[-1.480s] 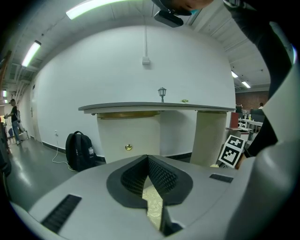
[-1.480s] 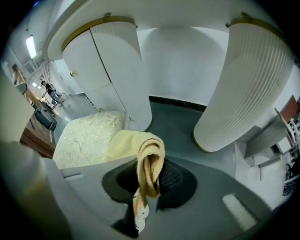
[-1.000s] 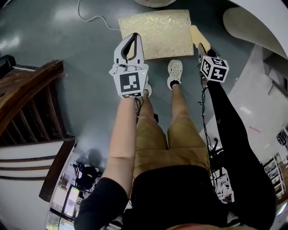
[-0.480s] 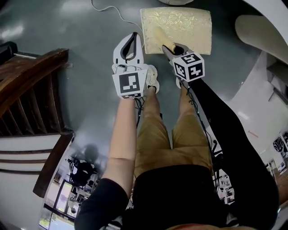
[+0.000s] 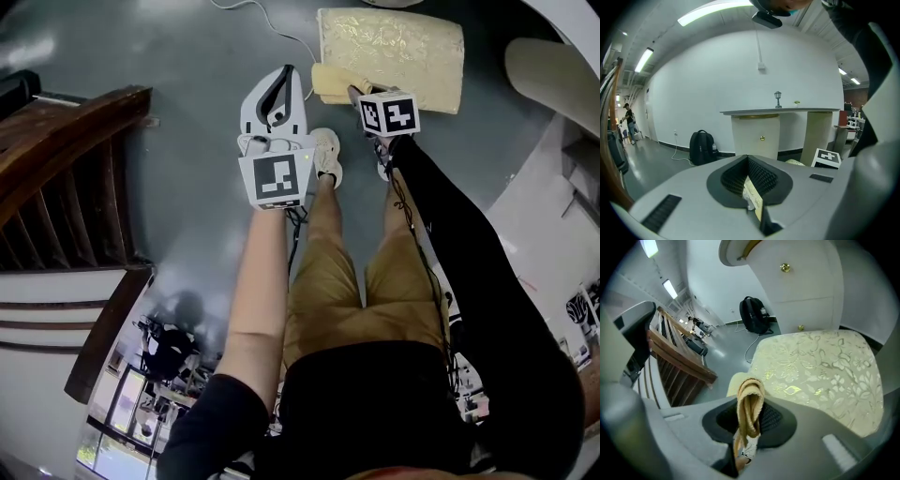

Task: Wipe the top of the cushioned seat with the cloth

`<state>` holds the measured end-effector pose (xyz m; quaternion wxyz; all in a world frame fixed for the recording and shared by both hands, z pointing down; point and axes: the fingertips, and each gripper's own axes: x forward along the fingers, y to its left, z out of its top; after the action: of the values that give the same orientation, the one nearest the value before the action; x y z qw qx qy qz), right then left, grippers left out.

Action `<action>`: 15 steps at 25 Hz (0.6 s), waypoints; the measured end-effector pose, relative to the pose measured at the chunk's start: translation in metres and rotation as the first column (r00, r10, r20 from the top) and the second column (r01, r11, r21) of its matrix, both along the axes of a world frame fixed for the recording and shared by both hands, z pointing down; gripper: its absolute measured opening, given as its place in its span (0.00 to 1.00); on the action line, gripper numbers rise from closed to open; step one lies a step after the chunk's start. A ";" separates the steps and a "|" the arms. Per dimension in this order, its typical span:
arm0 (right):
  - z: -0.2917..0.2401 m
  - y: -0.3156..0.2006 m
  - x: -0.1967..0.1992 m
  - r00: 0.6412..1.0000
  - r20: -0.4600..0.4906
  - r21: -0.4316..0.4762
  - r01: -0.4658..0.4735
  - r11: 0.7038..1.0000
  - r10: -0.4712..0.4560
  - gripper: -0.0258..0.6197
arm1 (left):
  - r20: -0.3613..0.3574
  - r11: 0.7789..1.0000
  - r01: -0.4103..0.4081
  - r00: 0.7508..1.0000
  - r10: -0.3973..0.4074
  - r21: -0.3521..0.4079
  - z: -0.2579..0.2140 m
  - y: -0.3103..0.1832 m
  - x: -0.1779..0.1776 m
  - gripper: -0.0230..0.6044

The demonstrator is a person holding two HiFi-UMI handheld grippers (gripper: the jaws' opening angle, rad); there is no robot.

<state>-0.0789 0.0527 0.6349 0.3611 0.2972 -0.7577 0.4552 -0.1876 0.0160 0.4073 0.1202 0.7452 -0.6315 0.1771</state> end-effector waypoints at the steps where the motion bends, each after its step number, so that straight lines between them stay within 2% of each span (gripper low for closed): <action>1: 0.001 -0.004 0.009 1.000 -0.013 0.011 -0.003 1.000 0.003 0.13 | 0.002 1.000 -0.002 1.000 0.002 0.000 0.001 0.000 0.002 0.05; 10: 0.008 -0.035 0.126 0.987 -0.117 0.057 -0.106 0.993 0.113 0.13 | -0.010 0.999 -0.051 0.999 0.051 -0.017 0.009 -0.016 0.050 0.05; 15: 0.011 -0.055 0.202 0.965 -0.168 0.082 -0.188 0.979 0.199 0.13 | -0.003 0.996 -0.080 0.997 0.080 -0.032 0.012 -0.021 0.083 0.05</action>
<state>0.1227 -0.0020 0.6456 0.3704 0.4204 -0.7046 0.4354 -0.1045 -0.0050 0.4193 0.1256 0.7682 -0.5980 0.1911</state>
